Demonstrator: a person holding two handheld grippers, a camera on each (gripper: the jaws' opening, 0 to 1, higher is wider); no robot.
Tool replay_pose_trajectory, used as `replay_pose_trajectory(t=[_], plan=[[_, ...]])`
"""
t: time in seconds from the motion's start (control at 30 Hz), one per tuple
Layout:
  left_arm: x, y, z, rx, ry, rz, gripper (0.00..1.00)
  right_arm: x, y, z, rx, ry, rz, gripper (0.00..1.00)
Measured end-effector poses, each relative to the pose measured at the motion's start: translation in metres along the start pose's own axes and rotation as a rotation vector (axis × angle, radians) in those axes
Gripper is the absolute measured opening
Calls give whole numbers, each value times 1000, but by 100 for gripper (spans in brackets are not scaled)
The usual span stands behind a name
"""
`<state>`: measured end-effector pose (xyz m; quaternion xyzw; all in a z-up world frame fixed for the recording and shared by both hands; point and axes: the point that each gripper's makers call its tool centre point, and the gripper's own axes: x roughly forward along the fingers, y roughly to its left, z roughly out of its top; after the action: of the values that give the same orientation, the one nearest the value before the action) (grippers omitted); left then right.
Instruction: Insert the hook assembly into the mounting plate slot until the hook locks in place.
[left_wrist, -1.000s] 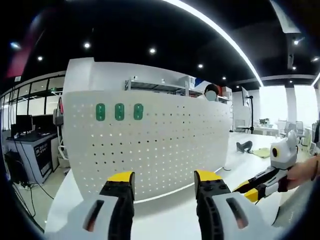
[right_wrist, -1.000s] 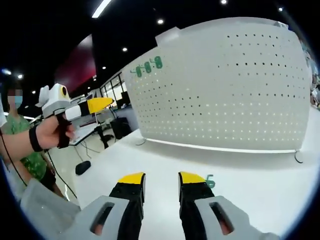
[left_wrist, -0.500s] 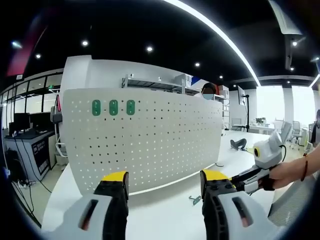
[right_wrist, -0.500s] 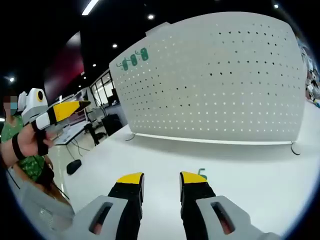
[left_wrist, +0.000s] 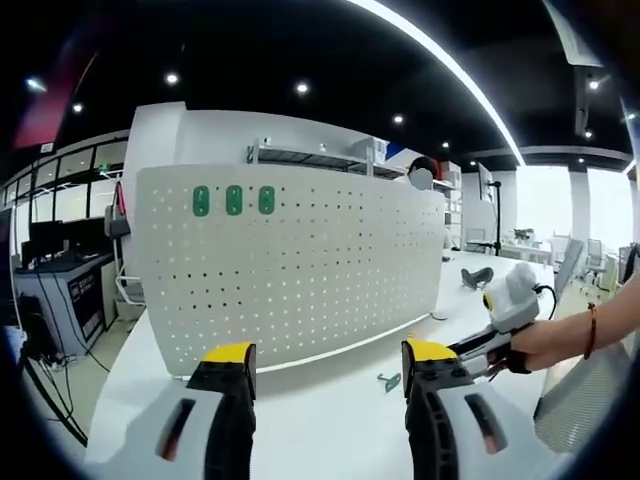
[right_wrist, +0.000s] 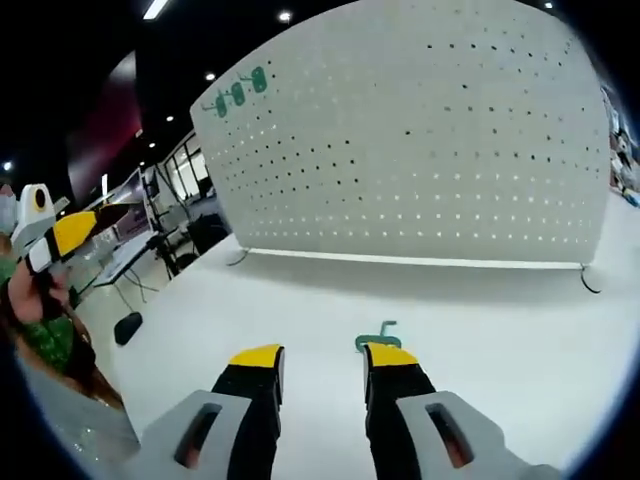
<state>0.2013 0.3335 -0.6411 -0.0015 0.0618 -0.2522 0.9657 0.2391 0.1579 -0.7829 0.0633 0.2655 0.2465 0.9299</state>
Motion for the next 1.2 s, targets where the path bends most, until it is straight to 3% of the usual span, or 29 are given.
replay_pose_trajectory(t=[0.47, 1.03, 1.2], plan=[[-5, 11, -10, -18, 24, 33, 60, 23, -21, -20, 51, 82, -65, 36], [-8, 19, -20, -45, 38, 59, 57, 48, -33, -32, 93, 144, -79, 41], [-10, 22, -21, -50, 42, 68, 57, 51, -35, -29, 102, 133, -80, 41]])
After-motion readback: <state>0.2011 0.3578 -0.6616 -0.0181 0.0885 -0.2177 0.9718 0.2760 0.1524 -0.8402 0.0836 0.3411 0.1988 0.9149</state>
